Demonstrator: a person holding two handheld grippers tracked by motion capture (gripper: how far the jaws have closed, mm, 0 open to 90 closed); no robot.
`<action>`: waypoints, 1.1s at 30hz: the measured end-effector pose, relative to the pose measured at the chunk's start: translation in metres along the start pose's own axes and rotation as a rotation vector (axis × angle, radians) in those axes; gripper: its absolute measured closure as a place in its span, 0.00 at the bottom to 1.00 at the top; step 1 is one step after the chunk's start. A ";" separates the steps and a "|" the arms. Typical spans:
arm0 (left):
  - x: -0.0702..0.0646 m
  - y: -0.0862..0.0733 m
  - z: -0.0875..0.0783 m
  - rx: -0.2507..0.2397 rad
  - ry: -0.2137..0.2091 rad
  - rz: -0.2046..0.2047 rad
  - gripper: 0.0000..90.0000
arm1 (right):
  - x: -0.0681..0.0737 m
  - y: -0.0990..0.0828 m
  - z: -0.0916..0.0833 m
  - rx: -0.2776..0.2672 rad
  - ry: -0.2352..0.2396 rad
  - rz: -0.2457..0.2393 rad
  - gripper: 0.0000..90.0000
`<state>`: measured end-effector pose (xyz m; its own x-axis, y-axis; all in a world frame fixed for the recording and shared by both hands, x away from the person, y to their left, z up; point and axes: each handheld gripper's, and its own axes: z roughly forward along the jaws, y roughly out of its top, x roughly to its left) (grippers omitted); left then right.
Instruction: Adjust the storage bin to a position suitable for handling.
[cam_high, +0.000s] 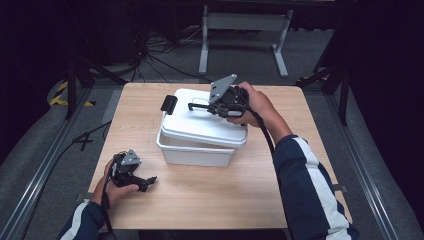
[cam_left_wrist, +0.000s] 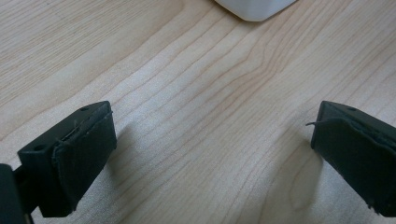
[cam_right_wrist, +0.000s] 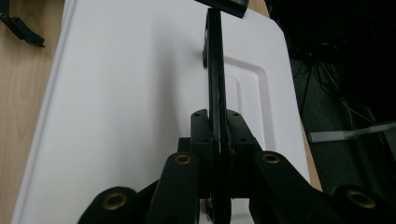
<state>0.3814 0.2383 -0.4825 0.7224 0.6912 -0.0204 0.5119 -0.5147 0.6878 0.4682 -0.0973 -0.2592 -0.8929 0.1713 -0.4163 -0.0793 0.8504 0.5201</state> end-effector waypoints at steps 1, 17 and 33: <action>0.000 0.000 0.000 0.000 0.000 0.001 0.01 | 0.000 -0.001 -0.002 -0.001 -0.007 0.004 0.94; 0.000 0.000 0.000 0.000 0.001 0.002 0.01 | -0.005 -0.039 -0.049 -0.025 -0.072 0.035 0.94; 0.000 0.000 0.000 -0.004 0.003 0.001 0.01 | -0.007 -0.103 -0.094 -0.012 -0.141 0.125 0.94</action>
<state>0.3814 0.2382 -0.4828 0.7212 0.6925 -0.0177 0.5096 -0.5130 0.6907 0.4407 -0.2324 -0.2399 -0.8250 0.3445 -0.4479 0.0225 0.8120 0.5832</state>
